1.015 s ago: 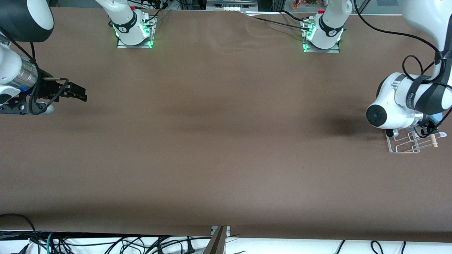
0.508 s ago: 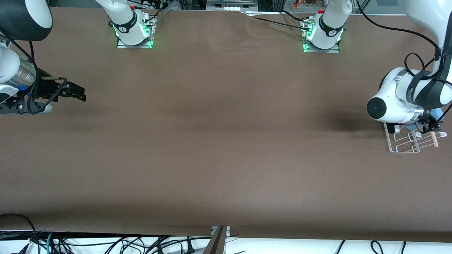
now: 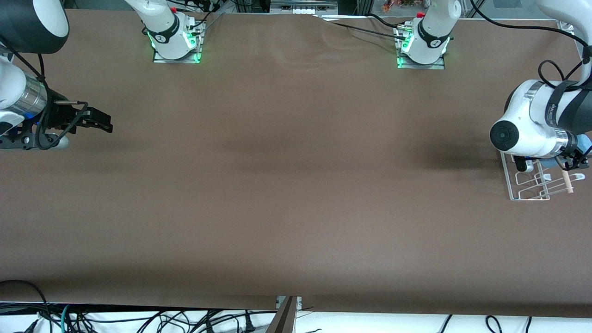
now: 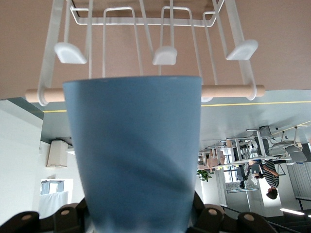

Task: Transfer cup to left arm and place on rack
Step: 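Lower the held cup onto the wire rack with the left gripper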

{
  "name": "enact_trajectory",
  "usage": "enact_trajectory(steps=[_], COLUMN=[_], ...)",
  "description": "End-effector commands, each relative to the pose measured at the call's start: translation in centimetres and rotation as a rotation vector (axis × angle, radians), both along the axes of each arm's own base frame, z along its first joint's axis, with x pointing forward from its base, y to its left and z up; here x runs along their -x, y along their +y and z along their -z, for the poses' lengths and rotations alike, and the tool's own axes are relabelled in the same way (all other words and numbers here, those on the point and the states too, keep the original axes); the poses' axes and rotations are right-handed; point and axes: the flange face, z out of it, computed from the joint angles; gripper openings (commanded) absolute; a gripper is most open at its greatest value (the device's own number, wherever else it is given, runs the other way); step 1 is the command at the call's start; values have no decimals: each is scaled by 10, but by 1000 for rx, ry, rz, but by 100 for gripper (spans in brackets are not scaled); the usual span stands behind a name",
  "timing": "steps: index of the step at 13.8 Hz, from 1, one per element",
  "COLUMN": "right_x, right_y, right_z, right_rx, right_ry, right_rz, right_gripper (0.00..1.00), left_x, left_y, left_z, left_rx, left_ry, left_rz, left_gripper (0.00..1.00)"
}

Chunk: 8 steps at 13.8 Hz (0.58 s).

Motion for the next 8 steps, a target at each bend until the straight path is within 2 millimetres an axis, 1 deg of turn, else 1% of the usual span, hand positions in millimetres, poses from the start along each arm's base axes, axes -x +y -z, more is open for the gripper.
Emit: enact_trajectory(steps=[1, 3, 4, 6, 8], right_x=[0, 0, 0, 0, 0], right_y=[-2, -1, -1, -1, -1], right_z=[-5, -5, -5, -5, -5], right_rx=[-15, -16, -16, -16, -17], right_ry=[5, 5, 5, 5, 5], right_rz=[4, 3, 3, 3, 4], right_gripper=[99, 99, 99, 99, 99], left_x=[6, 13, 13, 15, 16], left_y=[15, 26, 27, 27, 24], left_z=[11, 16, 16, 17, 27], left_rx=[23, 19, 19, 21, 36], left_ry=[28, 40, 39, 41, 20], left_rz=[-5, -2, -2, 1, 5], left_gripper=[6, 6, 6, 6, 6])
